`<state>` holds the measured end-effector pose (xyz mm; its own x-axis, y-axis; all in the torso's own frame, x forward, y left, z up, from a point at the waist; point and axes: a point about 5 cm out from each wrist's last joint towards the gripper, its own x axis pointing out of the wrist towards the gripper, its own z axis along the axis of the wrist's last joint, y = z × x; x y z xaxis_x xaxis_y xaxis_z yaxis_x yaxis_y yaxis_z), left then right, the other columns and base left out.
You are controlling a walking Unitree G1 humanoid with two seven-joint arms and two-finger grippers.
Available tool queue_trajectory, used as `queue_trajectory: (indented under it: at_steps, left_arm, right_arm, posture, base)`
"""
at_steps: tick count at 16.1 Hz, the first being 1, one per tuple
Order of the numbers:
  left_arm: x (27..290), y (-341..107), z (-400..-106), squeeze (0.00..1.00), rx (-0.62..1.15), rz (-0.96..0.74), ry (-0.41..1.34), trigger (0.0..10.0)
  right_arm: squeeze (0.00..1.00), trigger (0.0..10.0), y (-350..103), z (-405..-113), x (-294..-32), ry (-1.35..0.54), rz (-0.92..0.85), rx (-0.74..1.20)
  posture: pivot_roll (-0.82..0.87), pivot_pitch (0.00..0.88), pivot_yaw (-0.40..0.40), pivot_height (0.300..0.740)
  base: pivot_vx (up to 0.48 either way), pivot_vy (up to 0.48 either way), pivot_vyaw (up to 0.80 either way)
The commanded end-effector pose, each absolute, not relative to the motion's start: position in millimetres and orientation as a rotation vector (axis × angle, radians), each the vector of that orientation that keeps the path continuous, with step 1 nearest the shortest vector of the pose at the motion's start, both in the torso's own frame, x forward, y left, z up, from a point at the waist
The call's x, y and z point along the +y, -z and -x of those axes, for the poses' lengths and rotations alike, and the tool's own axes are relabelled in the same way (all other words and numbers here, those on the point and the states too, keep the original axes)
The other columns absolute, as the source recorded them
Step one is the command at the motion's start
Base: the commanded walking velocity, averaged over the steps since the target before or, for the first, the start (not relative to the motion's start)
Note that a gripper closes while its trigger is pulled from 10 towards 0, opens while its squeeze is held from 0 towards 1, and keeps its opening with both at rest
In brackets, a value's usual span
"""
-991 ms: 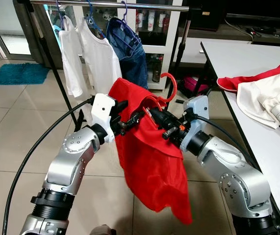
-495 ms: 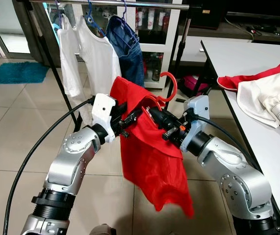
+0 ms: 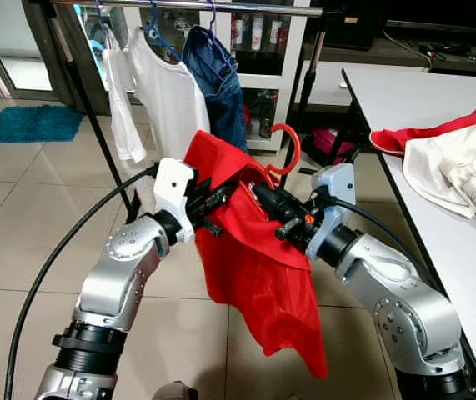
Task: Hang hanger
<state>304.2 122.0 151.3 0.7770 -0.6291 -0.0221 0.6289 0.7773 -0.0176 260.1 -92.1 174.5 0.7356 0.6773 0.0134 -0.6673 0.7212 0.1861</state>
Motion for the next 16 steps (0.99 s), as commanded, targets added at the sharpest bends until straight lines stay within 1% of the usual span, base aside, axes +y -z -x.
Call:
queue_trajectory:
  at_steps: [1, 4, 5, 7, 10, 11, 12, 14, 15, 16]
  left_arm:
    - [122.6, -157.6, -303.4, 0.00, 0.006, 0.019, 0.689, 0.0]
    - [129.8, -163.4, -301.0, 0.00, -0.012, 0.031, 0.697, 0.0]
    - [135.3, -169.8, -298.2, 0.00, -0.034, 0.045, 0.718, 0.0]
    - [144.3, -176.8, -300.2, 0.00, -0.059, 0.074, 0.690, 0.0]
    - [173.2, -199.0, -309.2, 0.00, -0.135, 0.126, 0.562, 0.0]
    - [176.8, -202.0, -310.2, 0.00, -0.145, 0.129, 0.546, 0.0]
    - [189.5, -211.6, -314.4, 0.00, -0.172, 0.138, 0.491, 0.0]
    - [217.6, -222.8, -325.1, 0.00, -0.187, 0.088, 0.353, 0.0]
    - [226.0, -223.7, -328.2, 0.00, -0.182, 0.070, 0.305, 0.0]
    - [247.8, -221.5, -334.0, 0.00, -0.150, 0.009, 0.183, 0.0]
  right_arm:
    - [0.00, 0.0, -182.4, -255.9, -91.7, -0.757, -0.187, 0.003]
    - [0.00, 0.0, -177.6, -255.2, -95.7, -0.737, -0.165, 0.022]
    - [0.00, 0.0, -172.7, -254.4, -101.6, -0.714, -0.146, 0.041]
    - [0.00, 0.0, -167.5, -252.4, -106.9, -0.702, -0.127, 0.063]
    - [0.00, 0.0, -156.0, -243.4, -114.9, -0.747, -0.066, 0.118]
    - [0.00, 0.0, -155.1, -242.6, -115.1, -0.756, -0.059, 0.123]
    - [0.00, 0.0, -152.4, -240.0, -114.4, -0.788, -0.038, 0.137]
    - [0.00, 0.0, -148.8, -234.1, -112.2, -0.847, -0.021, 0.153]
    - [0.00, 0.0, -148.6, -232.5, -112.1, -0.860, -0.021, 0.152]
    - [0.00, 0.0, -149.4, -229.6, -113.1, -0.878, -0.025, 0.144]
  posture:
    - [-0.06, 0.048, -0.007, 0.740]
    - [-0.07, 0.045, -0.004, 0.740]
    - [-0.07, 0.044, -0.006, 0.740]
    - [-0.06, 0.041, -0.010, 0.740]
    - [-0.06, 0.033, -0.016, 0.740]
    - [-0.07, 0.030, -0.015, 0.740]
    - [-0.06, 0.022, -0.009, 0.740]
    - [-0.06, 0.018, -0.004, 0.740]
    - [-0.06, 0.015, -0.002, 0.740]
    - [-0.06, 0.016, 0.001, 0.740]
  base:
    - [0.000, 0.000, 0.00]
    - [0.000, 0.000, 0.00]
    - [0.000, 0.000, 0.00]
    - [0.000, 0.000, 0.00]
    - [0.000, 0.000, 0.00]
    - [0.000, 0.000, 0.00]
    - [0.000, 0.000, 0.00]
    - [0.000, 0.000, 0.00]
    - [0.000, 0.000, 0.00]
    - [0.000, 0.000, 0.00]
